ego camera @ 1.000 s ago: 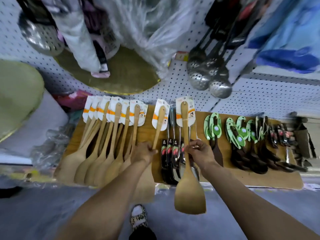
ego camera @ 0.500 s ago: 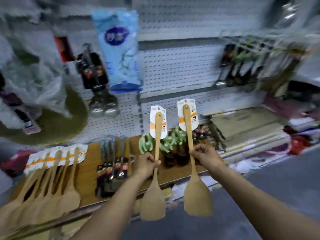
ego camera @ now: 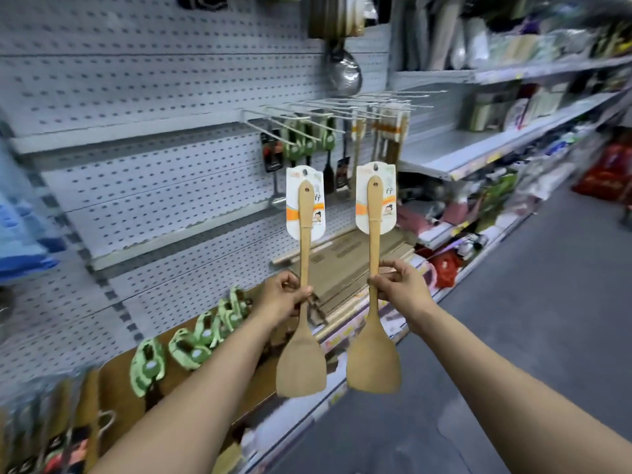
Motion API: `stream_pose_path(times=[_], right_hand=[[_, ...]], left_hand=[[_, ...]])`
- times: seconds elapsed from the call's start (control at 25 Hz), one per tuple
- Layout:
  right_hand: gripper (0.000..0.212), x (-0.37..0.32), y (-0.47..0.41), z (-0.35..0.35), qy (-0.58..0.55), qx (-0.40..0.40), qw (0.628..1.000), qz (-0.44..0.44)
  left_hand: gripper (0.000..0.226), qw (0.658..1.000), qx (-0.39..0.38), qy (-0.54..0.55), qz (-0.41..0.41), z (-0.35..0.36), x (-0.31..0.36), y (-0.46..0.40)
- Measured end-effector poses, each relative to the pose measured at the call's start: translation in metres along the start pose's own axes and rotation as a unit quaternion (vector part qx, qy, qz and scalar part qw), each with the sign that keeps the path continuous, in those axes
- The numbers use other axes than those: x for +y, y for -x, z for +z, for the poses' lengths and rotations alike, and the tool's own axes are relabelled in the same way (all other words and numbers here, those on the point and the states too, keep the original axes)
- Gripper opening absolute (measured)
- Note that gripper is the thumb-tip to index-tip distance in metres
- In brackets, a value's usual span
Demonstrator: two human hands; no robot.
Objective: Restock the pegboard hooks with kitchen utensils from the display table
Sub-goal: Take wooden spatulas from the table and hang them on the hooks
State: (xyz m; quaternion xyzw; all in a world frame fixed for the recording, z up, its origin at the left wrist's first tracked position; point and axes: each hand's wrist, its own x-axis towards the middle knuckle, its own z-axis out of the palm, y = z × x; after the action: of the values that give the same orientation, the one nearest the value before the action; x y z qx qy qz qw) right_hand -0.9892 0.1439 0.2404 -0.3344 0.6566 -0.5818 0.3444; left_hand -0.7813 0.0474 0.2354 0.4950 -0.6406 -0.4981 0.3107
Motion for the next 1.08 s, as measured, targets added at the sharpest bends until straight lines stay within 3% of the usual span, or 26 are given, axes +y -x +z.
stream_pose_path(times=[0.2,0.56,0.72,0.88,1.0,1.08], right_hand=[[0.014,-0.01,-0.123,-0.071,-0.021,0.057,0.998,-0.014],[0.005,-0.055,-0.333,-0.17,0.01,0.087,0.995,-0.044],[0.022,-0.059,-0.389,-0.198,0.016,0.082,0.995,-0.062],[0.009,-0.063,-0.452,-0.228,-0.024,0.031,0.996,-0.079],[0.021,-0.064,-0.508,-0.25,-0.065,-0.001,0.995,-0.075],[0.015,-0.067,-0.549,-0.264,-0.037,-0.038,0.995,-0.079]], left_hand=[[0.018,0.998,-0.024,0.047,0.03,0.093,0.047,-0.112],[0.02,0.995,-0.04,0.08,0.043,0.229,0.122,-0.299],[0.02,0.996,-0.041,0.054,0.051,0.268,0.139,-0.334],[0.024,0.998,0.007,0.023,0.063,0.311,0.152,-0.373],[0.029,0.997,0.049,0.002,0.062,0.342,0.158,-0.396],[0.031,0.995,0.081,-0.015,0.052,0.363,0.167,-0.405]])
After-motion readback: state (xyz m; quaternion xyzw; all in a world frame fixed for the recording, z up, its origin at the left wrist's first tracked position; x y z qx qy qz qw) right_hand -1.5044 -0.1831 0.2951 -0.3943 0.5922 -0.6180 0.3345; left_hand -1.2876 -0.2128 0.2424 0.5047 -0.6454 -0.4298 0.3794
